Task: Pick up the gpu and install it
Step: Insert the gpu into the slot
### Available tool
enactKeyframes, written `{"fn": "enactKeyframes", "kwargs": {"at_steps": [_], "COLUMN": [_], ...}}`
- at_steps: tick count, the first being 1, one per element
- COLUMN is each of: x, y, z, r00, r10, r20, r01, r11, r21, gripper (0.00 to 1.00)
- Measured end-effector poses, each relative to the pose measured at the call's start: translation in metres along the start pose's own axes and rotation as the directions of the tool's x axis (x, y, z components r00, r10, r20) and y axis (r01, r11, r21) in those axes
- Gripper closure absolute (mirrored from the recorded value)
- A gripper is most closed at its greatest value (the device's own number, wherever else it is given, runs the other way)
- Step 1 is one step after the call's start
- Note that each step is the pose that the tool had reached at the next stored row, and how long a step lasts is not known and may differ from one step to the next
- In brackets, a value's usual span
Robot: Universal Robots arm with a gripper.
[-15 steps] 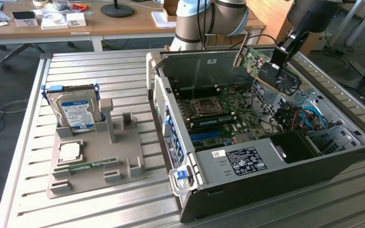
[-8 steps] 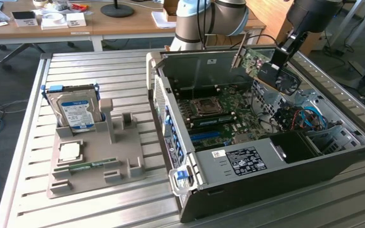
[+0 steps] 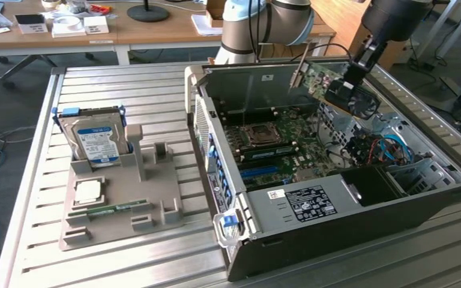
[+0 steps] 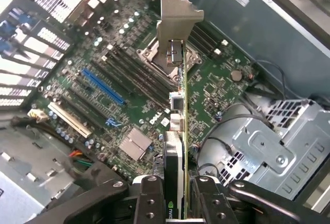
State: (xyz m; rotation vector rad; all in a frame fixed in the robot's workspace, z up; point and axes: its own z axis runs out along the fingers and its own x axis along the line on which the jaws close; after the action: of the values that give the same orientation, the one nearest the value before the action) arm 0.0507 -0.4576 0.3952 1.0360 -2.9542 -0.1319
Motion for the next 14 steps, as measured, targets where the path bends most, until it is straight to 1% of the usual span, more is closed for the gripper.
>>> {"fn": "enactKeyframes", "kwargs": {"at_steps": [4, 8, 10, 14], "x": [0.0001, 0.0001, 0.0001, 0.0001], "y": [0.0, 0.0, 0.0, 0.0], "z": [0.0002, 0.0005, 0.0007, 0.0012], "r00": [0.9988, 0.995, 0.9912, 0.979], "r10": [-0.048, -0.1, -0.132, -0.203], "r20": [-0.004, -0.0081, -0.0106, -0.0164], "r01": [0.048, 0.1, 0.132, 0.203], "r11": [0.9988, 0.995, 0.9913, 0.9791], "r21": [-0.001, -0.0024, -0.0034, -0.0058], "gripper": [0.73, 0.73, 0.73, 0.73]}}
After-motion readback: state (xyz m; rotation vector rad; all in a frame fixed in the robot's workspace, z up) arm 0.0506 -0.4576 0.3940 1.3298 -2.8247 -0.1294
